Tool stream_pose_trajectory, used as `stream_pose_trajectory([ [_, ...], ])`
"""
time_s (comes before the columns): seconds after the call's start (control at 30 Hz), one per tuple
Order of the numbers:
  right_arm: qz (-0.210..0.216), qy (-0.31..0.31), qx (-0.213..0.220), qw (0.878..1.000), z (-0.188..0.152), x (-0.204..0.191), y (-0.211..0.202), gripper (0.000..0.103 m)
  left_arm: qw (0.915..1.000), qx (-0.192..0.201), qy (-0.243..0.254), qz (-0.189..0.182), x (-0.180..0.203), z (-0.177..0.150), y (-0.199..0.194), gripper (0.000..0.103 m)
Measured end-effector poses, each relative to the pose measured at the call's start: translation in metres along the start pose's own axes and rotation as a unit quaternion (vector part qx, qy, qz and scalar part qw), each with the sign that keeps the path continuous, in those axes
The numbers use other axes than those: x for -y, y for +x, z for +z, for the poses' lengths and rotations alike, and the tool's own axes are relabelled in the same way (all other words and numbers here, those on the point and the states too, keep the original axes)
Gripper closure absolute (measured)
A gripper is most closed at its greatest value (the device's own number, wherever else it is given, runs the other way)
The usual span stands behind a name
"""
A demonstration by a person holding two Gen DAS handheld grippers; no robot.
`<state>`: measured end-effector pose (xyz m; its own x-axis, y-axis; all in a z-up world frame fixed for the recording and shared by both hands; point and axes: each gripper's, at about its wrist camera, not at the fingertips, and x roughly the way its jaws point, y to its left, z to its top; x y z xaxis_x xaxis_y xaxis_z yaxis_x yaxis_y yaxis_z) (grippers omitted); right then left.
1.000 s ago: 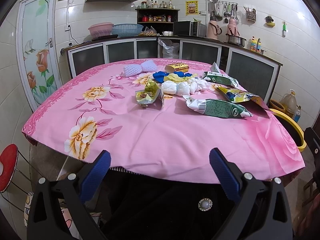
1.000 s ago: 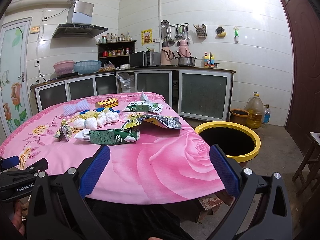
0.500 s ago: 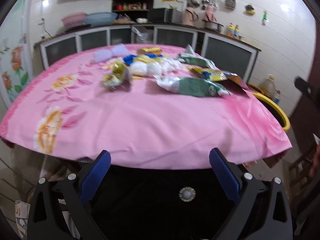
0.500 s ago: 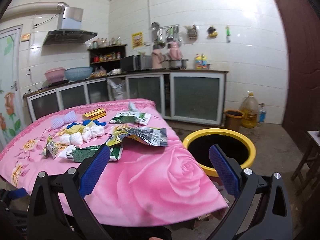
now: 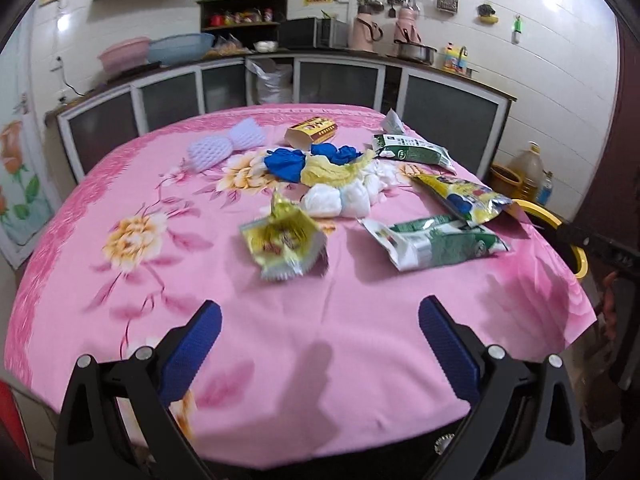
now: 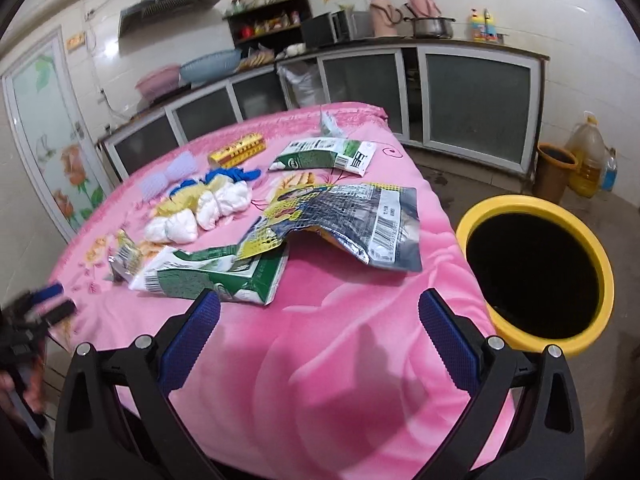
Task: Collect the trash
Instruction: 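Grasp the yellow snack wrapper with the left tool while the right tool grasps the cartoon snack bag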
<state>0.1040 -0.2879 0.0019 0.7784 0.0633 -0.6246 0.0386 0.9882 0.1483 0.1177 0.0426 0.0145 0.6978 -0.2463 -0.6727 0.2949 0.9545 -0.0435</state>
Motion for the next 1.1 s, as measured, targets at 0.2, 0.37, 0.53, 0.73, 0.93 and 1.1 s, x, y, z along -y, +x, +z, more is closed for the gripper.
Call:
stream_pose_trajectory([
  [0.2,-0.147,-0.222,0.02,0.964,0.01,-0.027,0.014,0.008,0.9992,-0.038,0.0,-0.009,-0.027,0.022,0.027,0.008],
  [0.37,-0.192,-0.367,-0.01,0.91,0.008,-0.043,0.046,0.008,0.9972,-0.073,-0.003,-0.014,-0.036,0.027,0.053,0.008],
  [0.53,-0.18,-0.393,-0.029,0.901,0.021,-0.047,0.073,0.008,0.9944,-0.096,-0.02,-0.038,-0.04,0.038,0.073,0.008],
  [0.73,-0.143,-0.382,-0.061,0.911,0.037,-0.043,0.104,0.009,0.9872,-0.136,-0.032,-0.078,-0.039,0.051,0.107,0.008],
  [0.93,-0.108,-0.357,-0.098,0.923,0.053,-0.036,0.128,0.043,0.9794,-0.155,-0.089,-0.095,-0.054,0.059,0.137,0.029],
  [1.1,-0.088,-0.314,-0.106,0.939,0.06,-0.031,0.133,0.084,0.9772,-0.145,-0.092,-0.124,-0.055,0.066,0.136,0.075],
])
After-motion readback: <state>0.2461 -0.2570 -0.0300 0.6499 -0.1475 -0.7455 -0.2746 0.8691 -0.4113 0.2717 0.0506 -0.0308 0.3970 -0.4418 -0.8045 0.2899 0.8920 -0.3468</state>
